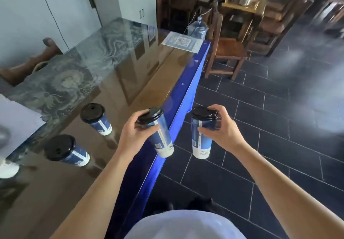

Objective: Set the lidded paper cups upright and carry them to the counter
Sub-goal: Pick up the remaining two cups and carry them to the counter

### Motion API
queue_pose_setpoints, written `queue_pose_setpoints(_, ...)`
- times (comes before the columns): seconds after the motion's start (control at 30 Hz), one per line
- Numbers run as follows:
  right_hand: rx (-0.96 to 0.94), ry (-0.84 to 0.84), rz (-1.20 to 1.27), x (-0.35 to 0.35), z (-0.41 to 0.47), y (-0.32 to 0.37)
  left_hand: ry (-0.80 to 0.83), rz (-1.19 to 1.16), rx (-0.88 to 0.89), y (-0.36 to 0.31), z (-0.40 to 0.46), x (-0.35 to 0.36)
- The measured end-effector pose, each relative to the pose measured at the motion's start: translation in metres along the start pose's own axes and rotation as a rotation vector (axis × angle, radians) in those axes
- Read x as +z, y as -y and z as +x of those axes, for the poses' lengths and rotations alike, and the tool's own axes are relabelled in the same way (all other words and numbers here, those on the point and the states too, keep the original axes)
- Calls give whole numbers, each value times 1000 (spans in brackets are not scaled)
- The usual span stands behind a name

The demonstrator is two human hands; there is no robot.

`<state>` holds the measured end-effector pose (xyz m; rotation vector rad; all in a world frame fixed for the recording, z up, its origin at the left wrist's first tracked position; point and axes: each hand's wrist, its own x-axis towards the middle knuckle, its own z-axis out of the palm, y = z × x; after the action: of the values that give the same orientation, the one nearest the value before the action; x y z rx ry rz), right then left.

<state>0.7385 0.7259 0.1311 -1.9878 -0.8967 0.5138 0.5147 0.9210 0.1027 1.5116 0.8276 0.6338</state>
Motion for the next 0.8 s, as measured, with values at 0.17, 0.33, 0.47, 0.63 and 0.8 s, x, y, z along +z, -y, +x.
queue_pose_setpoints(0.17,-65,142,-89,29,98,3,-125,-33,-31,17,48,-13)
queue_pose_setpoints(0.33,-163,317,-93,70,208,8,-314,26,-39,35,96,-15)
queue_pose_setpoints(0.47,-258,553,-48,107,298,8,-506,107,-46,51,141,-14)
queue_pose_setpoints(0.63,-419,853,-75,141,405,15,-737,126,-123,52,193,-2)
queue_pose_setpoints(0.8,-573,947,-97,164,471,28,-898,266,-144,41,221,11)
